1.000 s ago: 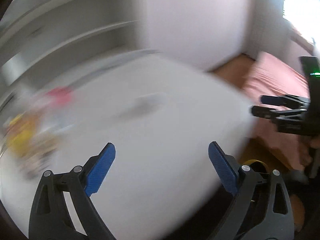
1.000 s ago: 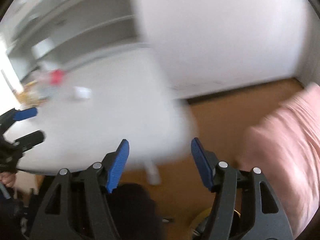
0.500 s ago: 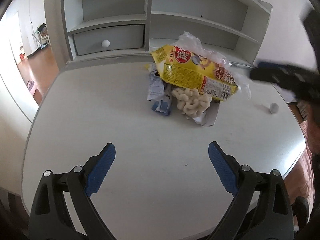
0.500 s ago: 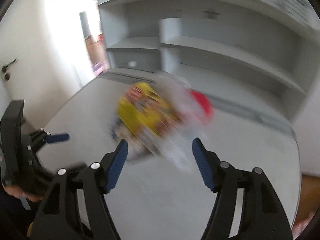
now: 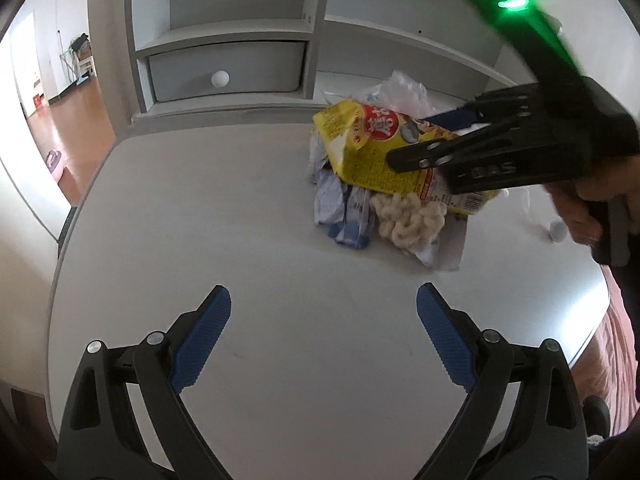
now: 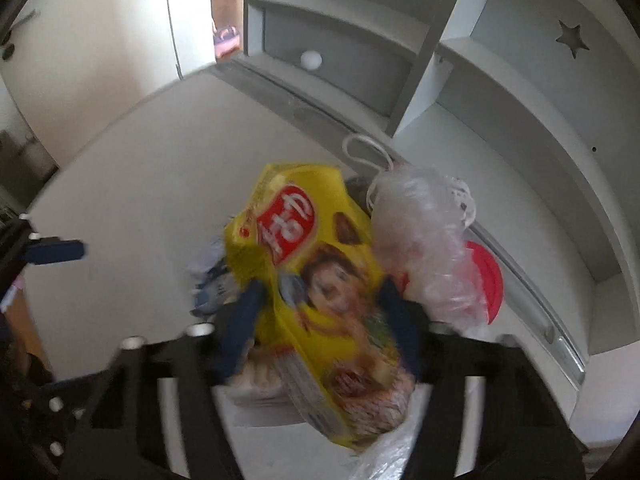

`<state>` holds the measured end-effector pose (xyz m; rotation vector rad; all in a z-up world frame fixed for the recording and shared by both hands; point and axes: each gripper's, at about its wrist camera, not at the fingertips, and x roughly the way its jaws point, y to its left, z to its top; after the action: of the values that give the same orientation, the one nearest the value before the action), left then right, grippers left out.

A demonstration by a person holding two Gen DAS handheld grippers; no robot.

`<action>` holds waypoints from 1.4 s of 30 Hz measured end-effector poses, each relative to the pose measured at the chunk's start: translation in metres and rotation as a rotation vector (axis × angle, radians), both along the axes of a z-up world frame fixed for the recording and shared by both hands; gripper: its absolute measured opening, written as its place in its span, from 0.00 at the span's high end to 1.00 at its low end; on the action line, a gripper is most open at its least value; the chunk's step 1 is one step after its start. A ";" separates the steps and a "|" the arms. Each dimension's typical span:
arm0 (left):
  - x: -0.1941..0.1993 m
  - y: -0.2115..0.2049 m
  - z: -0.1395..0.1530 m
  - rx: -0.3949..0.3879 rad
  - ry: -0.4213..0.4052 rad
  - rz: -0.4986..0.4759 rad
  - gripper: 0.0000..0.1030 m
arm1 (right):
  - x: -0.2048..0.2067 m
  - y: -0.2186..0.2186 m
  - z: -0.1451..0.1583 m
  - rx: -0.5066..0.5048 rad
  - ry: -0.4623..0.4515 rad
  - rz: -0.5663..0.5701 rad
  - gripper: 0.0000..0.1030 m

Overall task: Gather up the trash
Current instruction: 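Grasp the yellow snack bag with the right tool while the left tool grasps a blue-white wrapper, then carry both wrappers to the bin and open both tools to drop them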

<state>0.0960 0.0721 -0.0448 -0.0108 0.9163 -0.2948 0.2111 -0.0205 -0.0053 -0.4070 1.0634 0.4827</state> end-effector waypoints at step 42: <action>0.057 -0.034 0.063 0.052 -0.115 -0.045 0.63 | -0.038 -0.194 0.064 0.873 0.126 -0.486 0.56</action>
<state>0.1531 0.0381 0.0185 0.0743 0.8104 -0.3102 0.1727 -0.2142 0.0586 0.6474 0.9285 0.4869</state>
